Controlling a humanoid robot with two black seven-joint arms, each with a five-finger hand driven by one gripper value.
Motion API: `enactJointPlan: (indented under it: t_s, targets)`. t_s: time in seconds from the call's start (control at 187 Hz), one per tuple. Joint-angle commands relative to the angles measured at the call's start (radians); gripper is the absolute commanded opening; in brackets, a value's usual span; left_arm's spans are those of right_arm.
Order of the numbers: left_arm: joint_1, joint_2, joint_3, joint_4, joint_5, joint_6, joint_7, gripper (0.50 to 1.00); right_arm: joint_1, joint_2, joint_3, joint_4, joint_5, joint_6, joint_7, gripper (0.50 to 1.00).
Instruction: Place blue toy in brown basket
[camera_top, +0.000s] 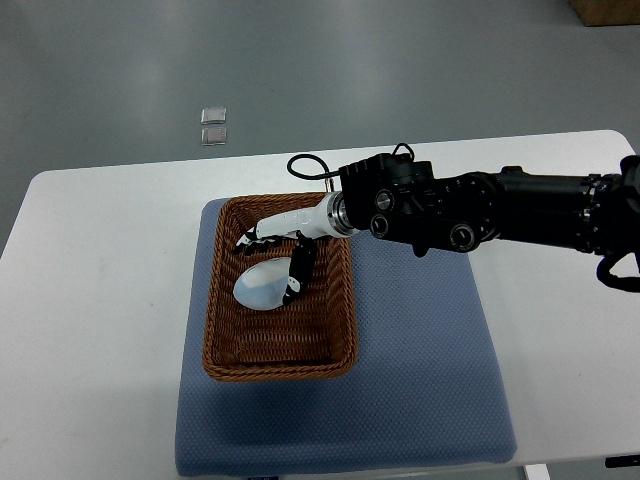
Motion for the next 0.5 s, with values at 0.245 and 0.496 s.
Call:
enactJointPlan:
  t_s: [0.245,0.496]
  targets:
    - [0.0,0.0,0.0,0.0,0.0,0.003,-0.001,1.0,0.028,-0.166,0.268,0.0,0.015,0.145,0.002,0.909]
    - [0.0,0.0,0.002,-0.001,0.0,0.003,-0.001,1.0,-0.276,-0.318,0.65,-0.003,0.317,0.142,0.008,0.911]
